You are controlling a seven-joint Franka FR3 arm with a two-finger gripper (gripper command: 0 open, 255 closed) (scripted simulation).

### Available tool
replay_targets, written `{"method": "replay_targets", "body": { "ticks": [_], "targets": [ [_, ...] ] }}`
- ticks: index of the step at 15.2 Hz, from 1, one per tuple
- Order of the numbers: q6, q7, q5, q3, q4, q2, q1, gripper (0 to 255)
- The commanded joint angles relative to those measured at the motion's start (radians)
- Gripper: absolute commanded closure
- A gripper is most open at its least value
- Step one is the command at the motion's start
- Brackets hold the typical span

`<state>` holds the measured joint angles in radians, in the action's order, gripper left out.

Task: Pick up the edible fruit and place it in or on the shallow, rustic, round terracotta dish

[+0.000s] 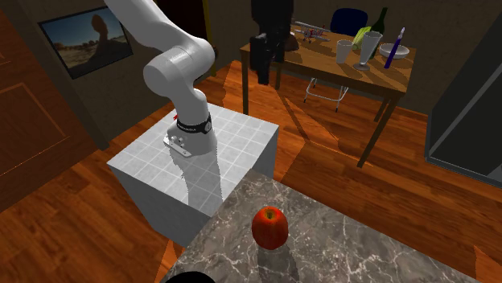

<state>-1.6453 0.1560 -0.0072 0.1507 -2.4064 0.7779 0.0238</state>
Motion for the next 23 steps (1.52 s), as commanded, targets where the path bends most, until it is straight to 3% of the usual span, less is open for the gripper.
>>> {"method": "replay_targets", "body": {
  "ticks": [1, 8, 13, 20, 23],
  "targets": [
    [-0.042, 0.064, -0.030, 0.043, -0.020, -0.025, 0.006, 0],
    [-0.193, 0.271, -0.108, 0.193, -0.030, -0.175, 0.014, 0],
    [-0.303, 0.424, -0.125, 0.299, 0.006, -0.327, 0.005, 0],
    [-0.440, 0.671, -0.057, 0.439, 0.117, -0.596, -0.025, 0],
    [-0.478, 0.738, -0.017, 0.464, 0.144, -0.673, -0.028, 0]
  ]
}}
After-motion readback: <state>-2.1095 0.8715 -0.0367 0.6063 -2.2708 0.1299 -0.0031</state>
